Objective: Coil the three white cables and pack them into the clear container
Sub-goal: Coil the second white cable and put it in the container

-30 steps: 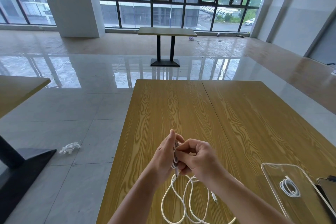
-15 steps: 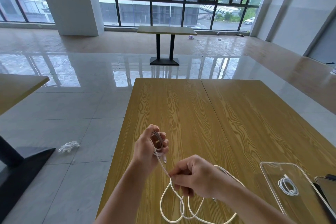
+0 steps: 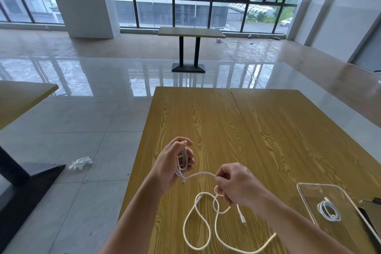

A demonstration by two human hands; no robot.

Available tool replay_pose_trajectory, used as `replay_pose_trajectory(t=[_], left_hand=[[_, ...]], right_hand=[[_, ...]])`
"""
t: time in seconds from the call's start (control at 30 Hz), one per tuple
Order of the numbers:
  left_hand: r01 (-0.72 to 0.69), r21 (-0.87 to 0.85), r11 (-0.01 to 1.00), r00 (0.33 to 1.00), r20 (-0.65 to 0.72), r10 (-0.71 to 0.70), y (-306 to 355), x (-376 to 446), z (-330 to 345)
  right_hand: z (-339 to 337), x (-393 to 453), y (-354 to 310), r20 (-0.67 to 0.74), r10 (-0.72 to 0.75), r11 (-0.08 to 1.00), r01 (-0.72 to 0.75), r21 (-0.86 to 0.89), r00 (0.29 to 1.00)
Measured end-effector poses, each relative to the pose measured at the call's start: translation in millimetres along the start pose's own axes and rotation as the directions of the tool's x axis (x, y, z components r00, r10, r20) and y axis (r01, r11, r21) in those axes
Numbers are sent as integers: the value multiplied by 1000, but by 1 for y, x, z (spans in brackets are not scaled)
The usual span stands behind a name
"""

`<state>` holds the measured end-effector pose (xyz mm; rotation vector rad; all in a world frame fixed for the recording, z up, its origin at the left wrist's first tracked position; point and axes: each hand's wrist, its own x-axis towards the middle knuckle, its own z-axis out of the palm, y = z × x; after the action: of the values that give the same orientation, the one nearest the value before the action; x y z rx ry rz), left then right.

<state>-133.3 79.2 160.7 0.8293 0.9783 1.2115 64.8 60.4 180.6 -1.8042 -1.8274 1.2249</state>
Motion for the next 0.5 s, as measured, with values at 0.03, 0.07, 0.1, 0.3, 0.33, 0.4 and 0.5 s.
replay_pose_trajectory(t=[0.03,0.07,0.1,0.3,0.33,0.4,0.5], left_hand=[[12,6,1000,1000,-4,-12,-1,0,1],[25,7,1000,1000,-6,-25,-1,-1,3],[35,13,999,999,-11,-35,-2,-1,4],[36,81,996,999,-11,-35,-9,-1,9],[42,94,995,999,0,-42,-10,-1,10],[44,141,989,999,22,-48,-12,-1,12],[28,219,975,997,58,-41,-15,-1,15]], right_hand=[[0,-1,-2,-17,-9,1000,10,26,1000],[-1,-1,-4,-28,-17,998,18,58,999],[-1,-2,-7,-29,-20,995,22,100,999],[-3,-6,-17,56,-44,923,20,384,997],[-3,-6,-18,73,-47,906,11,423,996],[-3,-7,-21,106,-54,870,-5,493,993],[-5,-8,-21,117,-80,811,-4,585,990]])
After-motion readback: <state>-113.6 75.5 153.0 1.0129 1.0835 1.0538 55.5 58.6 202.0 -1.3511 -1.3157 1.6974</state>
